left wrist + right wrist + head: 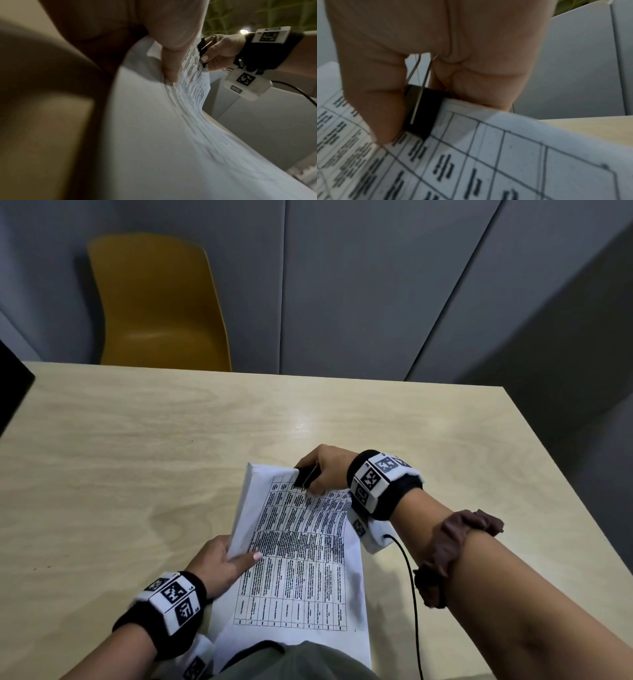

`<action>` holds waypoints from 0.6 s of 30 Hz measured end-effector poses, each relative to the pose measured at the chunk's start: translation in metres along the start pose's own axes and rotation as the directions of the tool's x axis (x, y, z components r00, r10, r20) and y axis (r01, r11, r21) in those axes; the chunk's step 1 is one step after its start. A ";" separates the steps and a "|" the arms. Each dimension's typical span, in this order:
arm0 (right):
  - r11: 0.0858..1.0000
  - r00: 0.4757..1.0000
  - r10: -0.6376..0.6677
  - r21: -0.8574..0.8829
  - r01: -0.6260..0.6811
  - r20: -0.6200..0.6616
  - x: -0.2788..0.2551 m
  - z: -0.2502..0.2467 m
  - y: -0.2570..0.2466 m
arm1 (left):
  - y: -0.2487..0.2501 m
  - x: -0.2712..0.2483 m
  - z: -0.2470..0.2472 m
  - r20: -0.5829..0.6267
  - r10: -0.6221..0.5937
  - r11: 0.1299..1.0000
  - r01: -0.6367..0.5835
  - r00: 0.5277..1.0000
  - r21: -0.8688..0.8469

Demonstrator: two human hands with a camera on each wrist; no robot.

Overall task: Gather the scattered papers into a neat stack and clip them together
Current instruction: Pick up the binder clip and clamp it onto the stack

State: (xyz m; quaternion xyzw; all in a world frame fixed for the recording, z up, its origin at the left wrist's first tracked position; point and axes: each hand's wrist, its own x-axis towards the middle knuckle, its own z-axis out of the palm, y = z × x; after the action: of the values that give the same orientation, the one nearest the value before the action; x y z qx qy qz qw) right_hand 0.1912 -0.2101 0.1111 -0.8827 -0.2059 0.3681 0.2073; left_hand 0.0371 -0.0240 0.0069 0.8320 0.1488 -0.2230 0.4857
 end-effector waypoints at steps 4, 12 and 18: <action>0.999 0.999 -0.053 -0.006 0.052 -0.002 -0.006 0.004 -0.001 | 0.032 0.002 -0.024 -0.021 0.111 0.937 -0.112 0.994 -0.330; 0.964 0.979 -0.162 0.192 0.184 -0.125 -0.022 0.000 0.008 | 0.084 0.013 -0.039 -0.160 0.460 0.863 -0.482 0.874 -0.150; 0.961 0.934 -0.271 -0.013 0.276 -0.234 -0.025 0.006 0.018 | 0.083 0.016 -0.040 -0.176 0.498 0.819 -0.527 0.849 -0.228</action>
State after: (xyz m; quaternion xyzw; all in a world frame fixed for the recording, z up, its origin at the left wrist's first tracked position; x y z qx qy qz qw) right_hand 0.1748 -0.2362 0.1121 -0.8806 -0.2971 0.2311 0.2880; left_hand 0.0990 -0.0287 0.0776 0.7785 -0.0258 -0.0163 0.6268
